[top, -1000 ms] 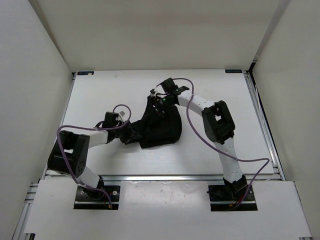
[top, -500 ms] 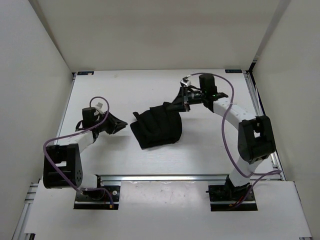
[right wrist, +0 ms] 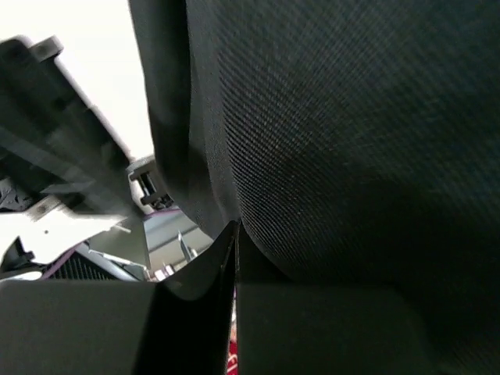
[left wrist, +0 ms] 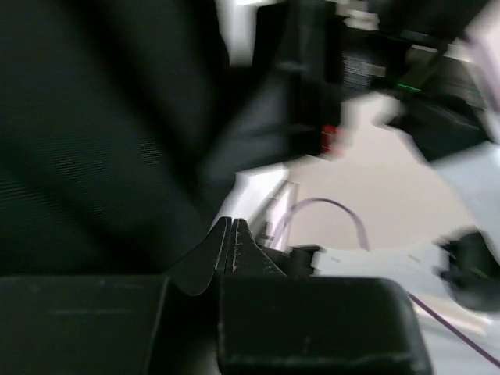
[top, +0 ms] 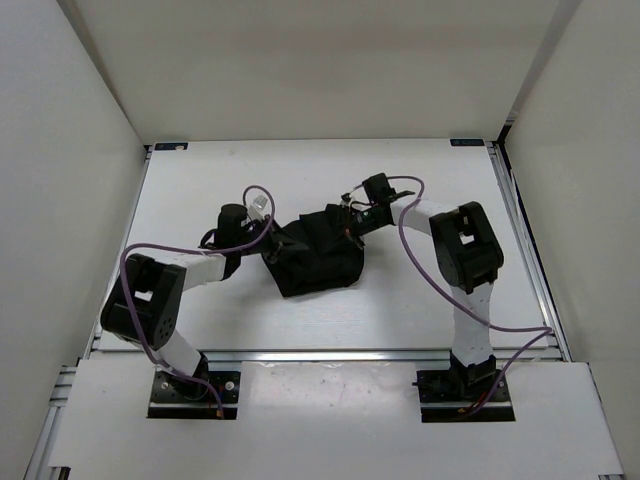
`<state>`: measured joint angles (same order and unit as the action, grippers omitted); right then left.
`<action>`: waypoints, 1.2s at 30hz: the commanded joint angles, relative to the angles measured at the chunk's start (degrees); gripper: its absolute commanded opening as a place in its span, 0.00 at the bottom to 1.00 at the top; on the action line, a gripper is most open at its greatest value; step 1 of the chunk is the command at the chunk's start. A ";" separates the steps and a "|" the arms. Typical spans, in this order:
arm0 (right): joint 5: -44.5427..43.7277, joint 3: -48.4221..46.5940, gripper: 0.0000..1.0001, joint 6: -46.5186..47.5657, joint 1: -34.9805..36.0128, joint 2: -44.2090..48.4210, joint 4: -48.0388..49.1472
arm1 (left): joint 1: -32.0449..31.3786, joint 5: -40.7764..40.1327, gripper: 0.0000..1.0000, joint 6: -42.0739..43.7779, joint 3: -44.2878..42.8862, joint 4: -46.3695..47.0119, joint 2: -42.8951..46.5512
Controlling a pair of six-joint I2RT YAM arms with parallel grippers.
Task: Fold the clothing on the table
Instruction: Fold the skirt
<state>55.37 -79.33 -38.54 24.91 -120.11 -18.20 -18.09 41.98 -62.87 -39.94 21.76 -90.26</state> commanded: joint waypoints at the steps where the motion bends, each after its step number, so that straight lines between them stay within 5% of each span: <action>1: 0.00 -1.28 0.00 2.16 0.41 1.11 -2.29 | 0.42 -5.14 0.00 5.46 3.19 -7.23 -0.62; 9: 1.58 -0.03 0.00 0.58 -0.91 7.61 -0.61 | 2.54 -15.15 0.00 15.49 9.18 -20.34 1.14; 20: 9.31 0.84 0.00 -0.30 0.75 2.00 -0.16 | 1.48 -17.63 0.00 16.99 7.86 -21.23 -2.73; 30: 0.01 -0.38 0.00 12.62 1.02 -7.32 -17.39 | 3.31 -19.12 0.00 17.44 8.30 -24.48 -0.36; 36: -4.22 -1.96 0.00 11.48 -0.82 1.52 -16.35 | 7.70 -12.64 0.04 14.63 8.57 -21.42 5.26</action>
<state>55.57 -79.40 -27.29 25.45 -125.16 -31.42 -13.13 29.36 -48.27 -31.73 1.85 -88.73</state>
